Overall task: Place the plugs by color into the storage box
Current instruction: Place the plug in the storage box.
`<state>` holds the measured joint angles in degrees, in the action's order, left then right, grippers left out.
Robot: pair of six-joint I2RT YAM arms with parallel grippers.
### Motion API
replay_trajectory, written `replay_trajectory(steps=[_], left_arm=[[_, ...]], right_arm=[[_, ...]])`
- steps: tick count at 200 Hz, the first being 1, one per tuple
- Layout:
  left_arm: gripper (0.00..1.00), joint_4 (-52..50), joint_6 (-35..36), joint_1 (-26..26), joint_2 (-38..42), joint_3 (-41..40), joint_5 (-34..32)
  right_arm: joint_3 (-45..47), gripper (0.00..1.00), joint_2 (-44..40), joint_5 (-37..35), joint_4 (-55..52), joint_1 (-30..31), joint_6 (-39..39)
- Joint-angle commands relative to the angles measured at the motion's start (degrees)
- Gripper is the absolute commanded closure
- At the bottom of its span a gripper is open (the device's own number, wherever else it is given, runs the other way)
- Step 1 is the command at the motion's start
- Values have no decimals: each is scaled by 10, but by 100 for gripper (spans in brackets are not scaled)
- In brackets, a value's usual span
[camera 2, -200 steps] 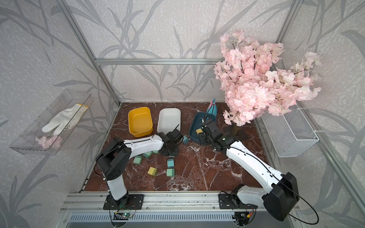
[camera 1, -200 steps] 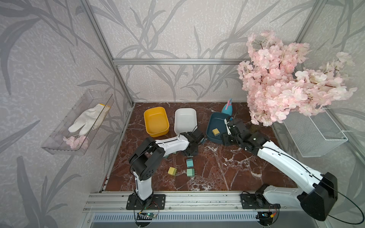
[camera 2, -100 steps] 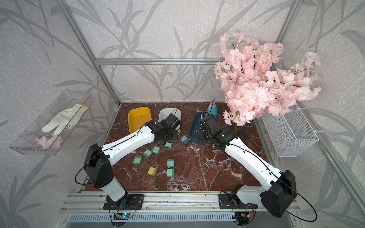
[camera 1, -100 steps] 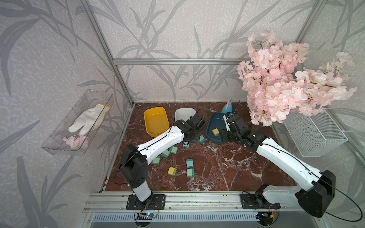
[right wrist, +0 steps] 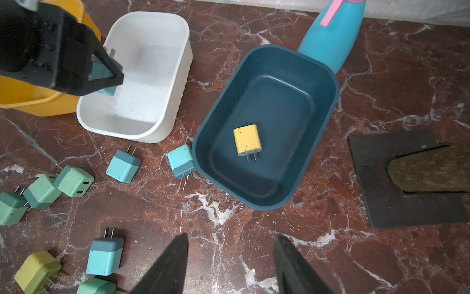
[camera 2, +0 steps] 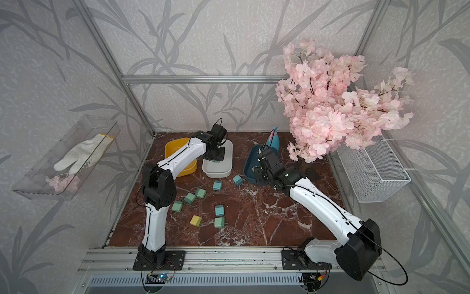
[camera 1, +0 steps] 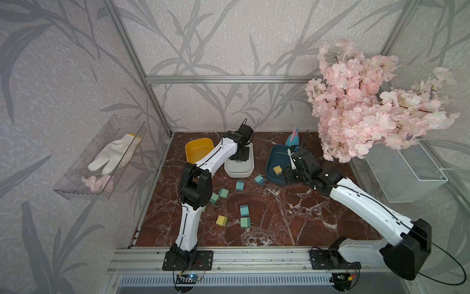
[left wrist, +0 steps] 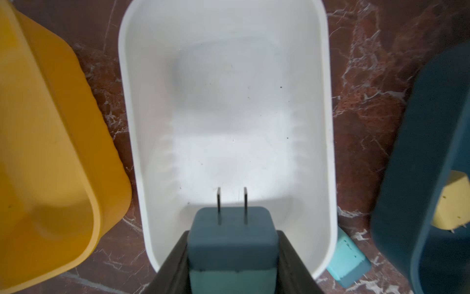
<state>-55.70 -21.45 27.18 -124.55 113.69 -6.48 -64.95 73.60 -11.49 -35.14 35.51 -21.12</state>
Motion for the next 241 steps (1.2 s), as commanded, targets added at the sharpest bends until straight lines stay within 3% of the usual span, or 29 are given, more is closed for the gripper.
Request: replay_trajectory(steps=[1, 75, 154, 199, 241], left_arm=[[71, -28, 13, -9, -22, 22, 11], [62, -25, 14, -16, -63, 32, 13], [39, -26, 7, -18, -47, 28, 28], [39, -47, 16, -18, 48, 31, 8], [40, -58, 41, -43, 192, -67, -27]], right_arm=[[10, 42, 8, 7, 10, -2, 1], [19, 41, 37, 27, 28, -2, -8], [28, 39, 11, 51, 40, 0, 15], [21, 39, -16, 132, 60, 32, 86], [12, 43, 14, 211, 80, 108, 138]])
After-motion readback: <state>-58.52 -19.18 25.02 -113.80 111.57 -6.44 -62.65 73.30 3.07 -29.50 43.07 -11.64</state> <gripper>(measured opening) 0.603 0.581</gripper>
